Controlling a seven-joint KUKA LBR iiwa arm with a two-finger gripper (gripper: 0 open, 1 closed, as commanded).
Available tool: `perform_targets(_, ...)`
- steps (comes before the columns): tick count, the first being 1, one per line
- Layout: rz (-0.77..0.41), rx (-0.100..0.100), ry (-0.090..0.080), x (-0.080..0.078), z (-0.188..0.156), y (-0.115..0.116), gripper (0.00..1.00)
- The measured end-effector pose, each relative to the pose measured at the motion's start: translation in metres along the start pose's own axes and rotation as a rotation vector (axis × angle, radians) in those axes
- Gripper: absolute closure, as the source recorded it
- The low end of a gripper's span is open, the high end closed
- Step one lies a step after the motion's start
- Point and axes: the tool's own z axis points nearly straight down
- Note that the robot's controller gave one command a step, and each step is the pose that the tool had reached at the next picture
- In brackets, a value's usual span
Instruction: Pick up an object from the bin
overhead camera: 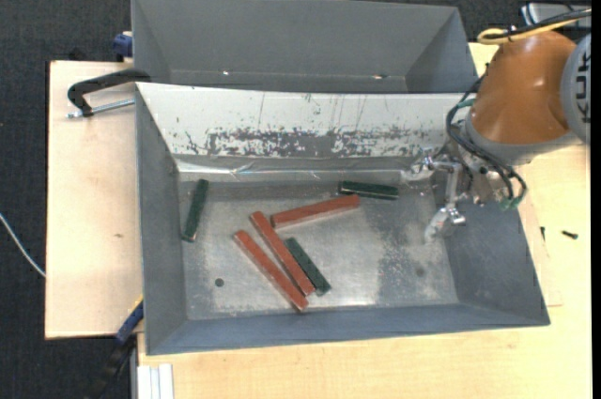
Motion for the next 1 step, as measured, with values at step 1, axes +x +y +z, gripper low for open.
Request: perform_targets(1, 0.113, 0.014, -0.037, -0.0382, 0.0382, 0.0521, 1.0)
